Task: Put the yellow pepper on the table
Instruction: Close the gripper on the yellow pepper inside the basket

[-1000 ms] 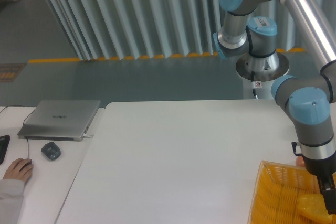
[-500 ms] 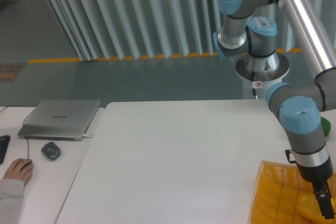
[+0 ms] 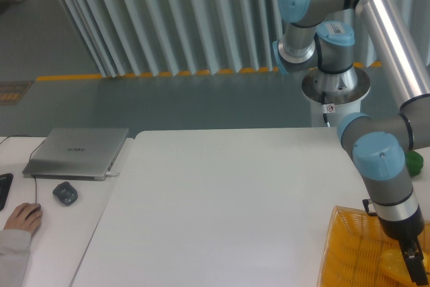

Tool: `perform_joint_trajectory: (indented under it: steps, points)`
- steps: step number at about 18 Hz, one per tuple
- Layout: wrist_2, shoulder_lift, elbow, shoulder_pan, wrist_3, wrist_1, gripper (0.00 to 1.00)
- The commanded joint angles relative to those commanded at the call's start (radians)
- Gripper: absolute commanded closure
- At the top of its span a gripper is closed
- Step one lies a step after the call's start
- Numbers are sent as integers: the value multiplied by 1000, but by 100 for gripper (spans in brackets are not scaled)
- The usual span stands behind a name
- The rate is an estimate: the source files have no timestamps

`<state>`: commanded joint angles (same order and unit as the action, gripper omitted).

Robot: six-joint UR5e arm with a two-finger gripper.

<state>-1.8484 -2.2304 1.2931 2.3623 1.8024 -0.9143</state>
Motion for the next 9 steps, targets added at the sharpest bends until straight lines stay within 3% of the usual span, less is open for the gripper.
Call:
perform_joint_trajectory:
  steps: [7, 9]
  points:
    - [0, -5, 0, 0, 0, 3, 0]
    - [0, -5, 0, 0, -8, 3, 9]
